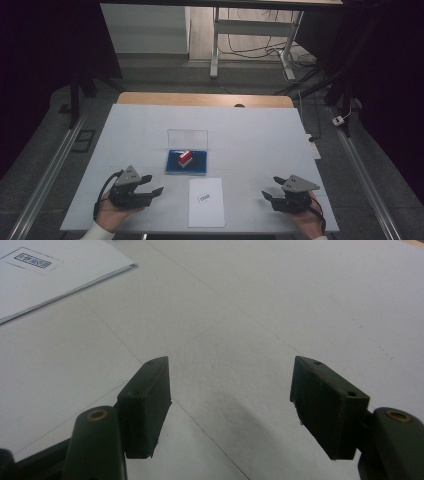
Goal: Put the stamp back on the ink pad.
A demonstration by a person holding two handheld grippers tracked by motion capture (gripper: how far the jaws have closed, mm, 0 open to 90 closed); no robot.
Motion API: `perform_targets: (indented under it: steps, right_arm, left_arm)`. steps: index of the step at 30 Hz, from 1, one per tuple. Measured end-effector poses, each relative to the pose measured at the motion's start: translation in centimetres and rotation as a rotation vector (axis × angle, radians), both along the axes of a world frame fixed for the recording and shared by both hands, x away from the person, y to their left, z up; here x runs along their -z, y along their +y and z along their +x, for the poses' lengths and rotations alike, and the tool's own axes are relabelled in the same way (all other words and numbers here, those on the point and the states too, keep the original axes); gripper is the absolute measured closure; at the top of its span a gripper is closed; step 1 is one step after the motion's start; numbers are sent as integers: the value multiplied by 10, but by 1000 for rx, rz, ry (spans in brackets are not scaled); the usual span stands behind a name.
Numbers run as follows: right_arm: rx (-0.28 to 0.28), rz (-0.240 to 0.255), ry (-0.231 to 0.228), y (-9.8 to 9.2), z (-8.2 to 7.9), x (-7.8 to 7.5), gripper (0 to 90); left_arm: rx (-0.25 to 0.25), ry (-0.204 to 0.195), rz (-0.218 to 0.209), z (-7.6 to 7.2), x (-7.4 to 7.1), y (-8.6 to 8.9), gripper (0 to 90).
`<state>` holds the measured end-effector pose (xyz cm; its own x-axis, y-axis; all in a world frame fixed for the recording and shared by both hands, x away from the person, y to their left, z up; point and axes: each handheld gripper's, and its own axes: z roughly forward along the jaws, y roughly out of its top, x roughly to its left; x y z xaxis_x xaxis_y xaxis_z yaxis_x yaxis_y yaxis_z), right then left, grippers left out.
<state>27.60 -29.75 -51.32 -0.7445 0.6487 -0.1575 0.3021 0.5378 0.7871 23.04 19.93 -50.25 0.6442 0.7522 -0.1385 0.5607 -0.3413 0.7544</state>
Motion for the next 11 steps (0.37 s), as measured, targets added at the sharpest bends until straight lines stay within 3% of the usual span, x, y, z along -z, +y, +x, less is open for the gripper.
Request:
perform_targets:
  steps: [11]
  right_arm:
    - [-7, -1, -8, 1, -1, 0, 319]
  left_arm:
    - [-1, 1, -5, 0, 1, 1, 378]
